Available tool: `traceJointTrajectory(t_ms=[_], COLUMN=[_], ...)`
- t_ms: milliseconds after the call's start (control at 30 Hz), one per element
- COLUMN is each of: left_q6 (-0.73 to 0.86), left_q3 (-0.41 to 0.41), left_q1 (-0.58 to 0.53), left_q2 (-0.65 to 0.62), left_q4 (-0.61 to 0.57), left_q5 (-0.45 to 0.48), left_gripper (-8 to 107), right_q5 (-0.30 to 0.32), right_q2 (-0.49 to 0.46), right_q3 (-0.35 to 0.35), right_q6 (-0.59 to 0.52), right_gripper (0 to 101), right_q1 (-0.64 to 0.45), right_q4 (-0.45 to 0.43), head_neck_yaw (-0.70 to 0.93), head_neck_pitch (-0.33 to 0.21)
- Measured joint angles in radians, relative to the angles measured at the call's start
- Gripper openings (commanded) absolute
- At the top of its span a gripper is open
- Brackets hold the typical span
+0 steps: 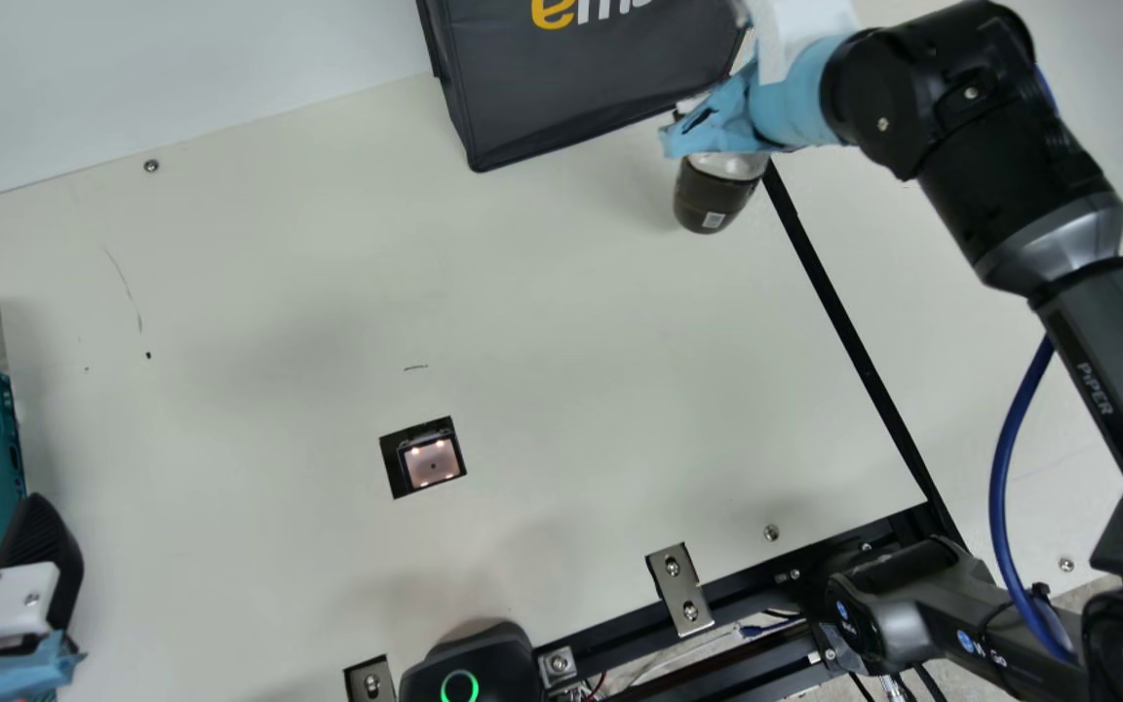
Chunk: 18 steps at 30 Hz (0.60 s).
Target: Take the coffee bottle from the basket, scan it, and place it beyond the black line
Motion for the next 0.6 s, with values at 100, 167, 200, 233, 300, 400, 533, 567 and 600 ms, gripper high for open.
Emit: traceJointTrajectory(t_ms=[100, 167, 200, 233, 300, 400, 533, 567, 600], left_q6=[0.000, 0.000, 0.000, 0.000, 0.000, 0.000, 0.000, 0.000, 0.000], left_q3=[0.000, 0.000, 0.000, 0.000, 0.000, 0.000, 0.000, 0.000, 0.000], left_q1=[0.000, 0.000, 0.000, 0.000, 0.000, 0.000, 0.000, 0.000, 0.000], left_q2=[0.000, 0.000, 0.000, 0.000, 0.000, 0.000, 0.000, 0.000, 0.000], left_q4=[0.000, 0.000, 0.000, 0.000, 0.000, 0.000, 0.000, 0.000, 0.000], left_q5=[0.000, 0.000, 0.000, 0.000, 0.000, 0.000, 0.000, 0.000, 0.000], left_gripper=[90, 90, 90, 90, 90, 90, 90, 90, 90], right_q5=[0.000, 0.000, 0.001, 0.001, 0.002, 0.000, -0.002, -0.003, -0.003], right_q2=[0.000, 0.000, 0.000, 0.001, 0.004, 0.013, 0.030, 0.035, 0.041], right_q3=[-0.003, -0.006, -0.007, -0.008, -0.012, -0.020, -0.036, -0.041, -0.044], right_q6=[-0.016, -0.030, -0.035, -0.040, -0.056, -0.073, -0.094, -0.098, -0.103], right_gripper=[0, 0, 0, 0, 0, 0, 0, 0, 0], right_q1=[-0.047, -0.083, -0.096, -0.111, -0.138, -0.178, -0.229, -0.241, -0.252], right_q4=[0.013, 0.017, 0.022, 0.028, 0.037, 0.052, 0.064, 0.066, 0.068], head_neck_yaw=[0.002, 0.002, 0.002, 0.002, 0.002, 0.002, 0.002, 0.002, 0.002], head_neck_pitch=[0.000, 0.000, 0.000, 0.000, 0.002, 0.000, 0.000, 0.000, 0.002])
